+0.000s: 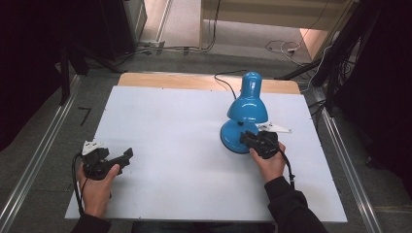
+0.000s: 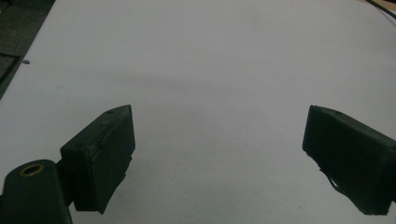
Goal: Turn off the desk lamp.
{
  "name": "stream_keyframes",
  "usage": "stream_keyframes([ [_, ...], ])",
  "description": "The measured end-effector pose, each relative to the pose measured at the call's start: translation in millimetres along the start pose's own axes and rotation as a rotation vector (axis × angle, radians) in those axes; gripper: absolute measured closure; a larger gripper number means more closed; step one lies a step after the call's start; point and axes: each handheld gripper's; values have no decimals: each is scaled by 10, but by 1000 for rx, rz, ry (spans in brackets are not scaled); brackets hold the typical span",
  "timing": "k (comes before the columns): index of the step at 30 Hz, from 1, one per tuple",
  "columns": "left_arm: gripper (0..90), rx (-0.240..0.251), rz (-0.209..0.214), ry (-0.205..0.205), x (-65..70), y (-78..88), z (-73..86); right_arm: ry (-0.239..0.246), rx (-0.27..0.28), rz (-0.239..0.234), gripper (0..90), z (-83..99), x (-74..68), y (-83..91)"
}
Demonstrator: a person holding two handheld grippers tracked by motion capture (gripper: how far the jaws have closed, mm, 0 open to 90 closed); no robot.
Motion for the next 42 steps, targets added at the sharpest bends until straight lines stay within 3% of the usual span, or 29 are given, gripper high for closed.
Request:
stream_keyframes([
  [8,101,-1,-3,-3,3,-2,1,-13,12,-13,473,-18,12,40],
  [14,101,-1,-2,-5,3,-3,3,-4,-10,-13,368,-12,26,54],
  [29,101,-1,-4,1,2,2,4,-6,-30,0,282,-6,75,176],
  [42,101,-3,-6,-2,2,1,6,-14,-35,36,249,95,239,419],
])
Point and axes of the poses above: each handheld gripper's, and its own axes: y roughly backward along the jaws, z roughly out of its underside, x roughly to its right, and after that the axes turned 10 degrees about -z, right-handed
